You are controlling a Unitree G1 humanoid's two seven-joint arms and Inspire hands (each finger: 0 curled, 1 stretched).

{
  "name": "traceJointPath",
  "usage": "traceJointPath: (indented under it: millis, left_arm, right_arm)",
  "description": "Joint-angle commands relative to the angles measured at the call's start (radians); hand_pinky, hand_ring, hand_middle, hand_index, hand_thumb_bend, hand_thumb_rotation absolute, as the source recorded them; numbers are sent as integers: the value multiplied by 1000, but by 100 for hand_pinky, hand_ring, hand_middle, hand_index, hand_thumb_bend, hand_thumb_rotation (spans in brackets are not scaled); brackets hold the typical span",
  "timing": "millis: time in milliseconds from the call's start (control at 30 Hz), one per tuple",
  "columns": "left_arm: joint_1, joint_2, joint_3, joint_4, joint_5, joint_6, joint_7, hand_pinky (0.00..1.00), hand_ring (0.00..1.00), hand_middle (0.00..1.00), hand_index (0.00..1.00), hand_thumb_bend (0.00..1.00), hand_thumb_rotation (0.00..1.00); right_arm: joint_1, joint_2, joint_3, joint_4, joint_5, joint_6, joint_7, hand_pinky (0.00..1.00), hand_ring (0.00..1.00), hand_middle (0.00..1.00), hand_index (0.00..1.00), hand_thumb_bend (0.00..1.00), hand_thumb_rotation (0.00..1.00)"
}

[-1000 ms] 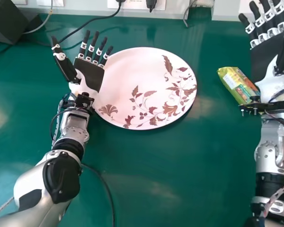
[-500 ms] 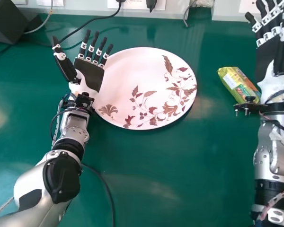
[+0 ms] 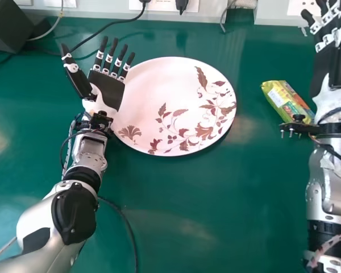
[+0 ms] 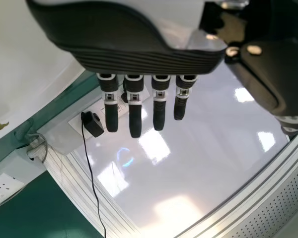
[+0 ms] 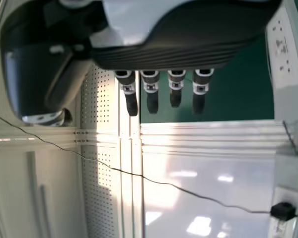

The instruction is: Pick up biscuit and place it in the plate

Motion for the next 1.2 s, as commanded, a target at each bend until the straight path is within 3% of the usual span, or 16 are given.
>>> traceJointPath:
  millis: [0, 233, 400, 500, 600, 767, 1167]
  left_arm:
    - [25, -1, 3, 14, -5, 7, -17, 80, 81, 88, 94, 99, 81]
    - [24, -3, 3, 14, -4, 7, -7, 73, 79, 87, 93, 94, 81]
    - [24, -2, 2, 14, -4, 6, -10, 71, 80, 87, 93, 98, 80]
    - [24, -3, 3, 13, -5, 5, -10, 70, 80, 87, 93, 87, 74]
    - [23, -3, 5, 13, -7, 8, -14, 69, 79, 86, 92, 83, 71]
    - [23, -5, 2, 13, -3, 3, -1, 71, 79, 86, 91, 88, 72]
    - [23, -2, 0, 13, -2, 8, -3, 72, 81, 87, 92, 87, 70]
  right_arm:
    - [19, -17, 5, -36, -39, 3, -28, 92, 97, 99, 96, 67, 86]
    - [35, -18, 26, -108, -176, 50, -124, 90, 96, 99, 96, 68, 85]
    - [41, -25, 43, -134, -274, 69, -179, 92, 97, 99, 96, 66, 84]
    - [46, -30, 52, -147, -324, 74, -208, 90, 97, 100, 97, 66, 85]
    - [54, -23, 61, -173, -381, 99, -244, 91, 98, 100, 97, 66, 85]
    - [67, -12, 82, -216, -468, 153, -296, 90, 98, 100, 96, 67, 86]
    - [84, -28, 120, -257, -610, 209, -352, 92, 97, 100, 97, 67, 85]
